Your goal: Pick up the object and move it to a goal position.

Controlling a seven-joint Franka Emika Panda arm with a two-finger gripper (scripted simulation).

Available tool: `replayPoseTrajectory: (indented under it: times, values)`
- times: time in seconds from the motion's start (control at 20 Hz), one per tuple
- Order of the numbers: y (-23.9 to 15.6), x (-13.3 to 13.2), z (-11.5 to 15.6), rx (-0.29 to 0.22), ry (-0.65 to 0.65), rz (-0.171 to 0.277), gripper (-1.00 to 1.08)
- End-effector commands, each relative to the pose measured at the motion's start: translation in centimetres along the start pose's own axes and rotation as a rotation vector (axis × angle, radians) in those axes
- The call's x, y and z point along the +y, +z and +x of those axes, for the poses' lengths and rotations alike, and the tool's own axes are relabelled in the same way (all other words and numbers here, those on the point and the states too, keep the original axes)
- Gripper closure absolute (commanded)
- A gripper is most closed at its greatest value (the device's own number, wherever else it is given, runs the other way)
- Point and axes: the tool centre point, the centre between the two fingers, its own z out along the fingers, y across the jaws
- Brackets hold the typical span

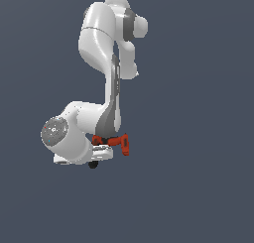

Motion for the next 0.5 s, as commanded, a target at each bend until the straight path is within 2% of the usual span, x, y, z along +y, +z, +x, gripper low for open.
replayPoseTrajectory:
  times: [0.0,0.45]
  values:
    - [0.1,0.1,0.1,0.000,-0.001,0.001,-0.60]
    - [2.6,0.1,0.0,0.000,-0.001,0.001,-0.60]
